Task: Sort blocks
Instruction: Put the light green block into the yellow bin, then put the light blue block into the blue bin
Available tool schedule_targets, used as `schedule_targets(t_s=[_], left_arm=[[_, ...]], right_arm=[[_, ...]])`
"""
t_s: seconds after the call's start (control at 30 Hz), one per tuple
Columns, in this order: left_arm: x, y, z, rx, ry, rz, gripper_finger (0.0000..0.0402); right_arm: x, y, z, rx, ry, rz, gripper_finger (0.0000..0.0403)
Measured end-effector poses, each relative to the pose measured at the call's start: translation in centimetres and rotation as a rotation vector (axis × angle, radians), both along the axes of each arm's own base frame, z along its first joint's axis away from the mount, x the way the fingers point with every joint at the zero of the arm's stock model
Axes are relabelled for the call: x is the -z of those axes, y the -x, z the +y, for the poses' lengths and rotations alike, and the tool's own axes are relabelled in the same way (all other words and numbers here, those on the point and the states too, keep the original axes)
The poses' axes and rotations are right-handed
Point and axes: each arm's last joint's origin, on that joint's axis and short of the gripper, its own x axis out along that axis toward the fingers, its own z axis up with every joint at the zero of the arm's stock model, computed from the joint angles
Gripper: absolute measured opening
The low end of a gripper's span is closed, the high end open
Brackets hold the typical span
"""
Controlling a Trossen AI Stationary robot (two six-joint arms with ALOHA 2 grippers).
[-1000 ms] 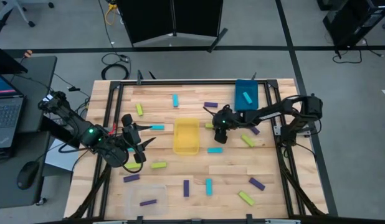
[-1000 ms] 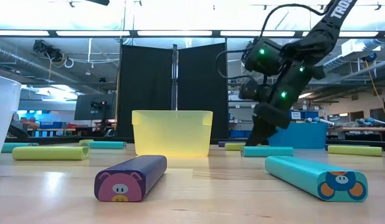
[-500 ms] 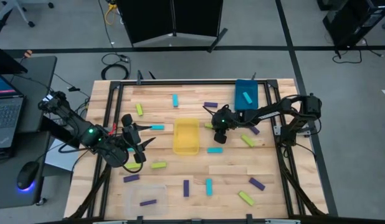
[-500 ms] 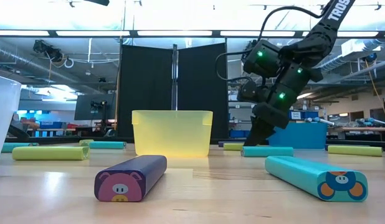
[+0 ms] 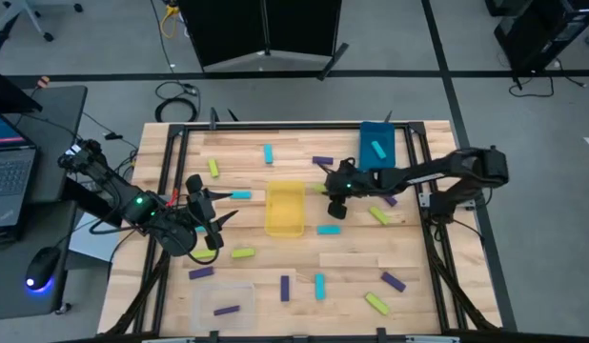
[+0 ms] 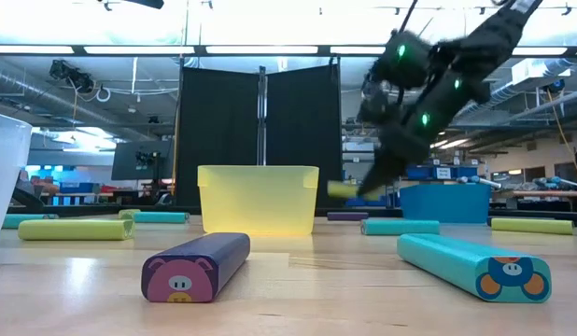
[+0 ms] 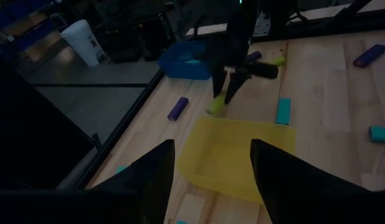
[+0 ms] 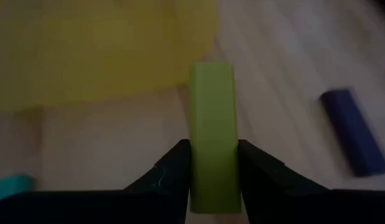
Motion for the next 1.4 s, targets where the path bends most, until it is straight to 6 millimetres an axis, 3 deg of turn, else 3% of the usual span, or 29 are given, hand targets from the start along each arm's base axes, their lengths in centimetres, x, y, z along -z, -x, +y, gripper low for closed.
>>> schedule_targets(t_s=[0.2, 0.33, 0.57, 0.7, 0.9, 1.0, 1.17, 1.4], left_arm=[[0.0, 0.0, 0.0, -0.005, 0.000, -0.004, 0.0218], [-0.1, 0.0, 0.1, -0.030, -0.019, -0.019, 0.0218], [-0.1, 0.0, 0.2, -0.060, -0.031, -0.041, 0.0218], [-0.1, 0.0, 0.1, -0.056, -0.005, -0.042, 0.0218], [0.0, 0.0, 0.1, -0.038, 0.013, -0.032, 0.0218], [0.0, 0.0, 0.1, -0.034, 0.000, -0.023, 0.0218], [0.0, 0.0, 0.1, -0.038, -0.008, -0.024, 0.0218], [0.0, 0.1, 0.2, -0.051, -0.021, -0.029, 0.0218]], right_arm=[[-3.8, -0.6, 1.4, -0.050, 0.046, -0.267, 0.0116], [-4.5, -2.4, 2.7, -0.104, 0.051, -0.396, 0.0116], [-4.5, -7.5, 3.9, -0.149, 0.056, -0.385, 0.0116], [-4.1, -9.1, 3.7, -0.138, 0.056, -0.307, 0.0122], [-3.6, -8.9, 3.3, -0.118, 0.036, -0.193, 0.0259], [-4.0, -8.7, 3.3, -0.108, 0.025, -0.196, 0.0294], [-5.3, -8.4, 3.7, -0.126, 0.059, -0.230, 0.0302], [-9.6, -6.3, 4.2, -0.134, 0.133, -0.299, 0.0276]])
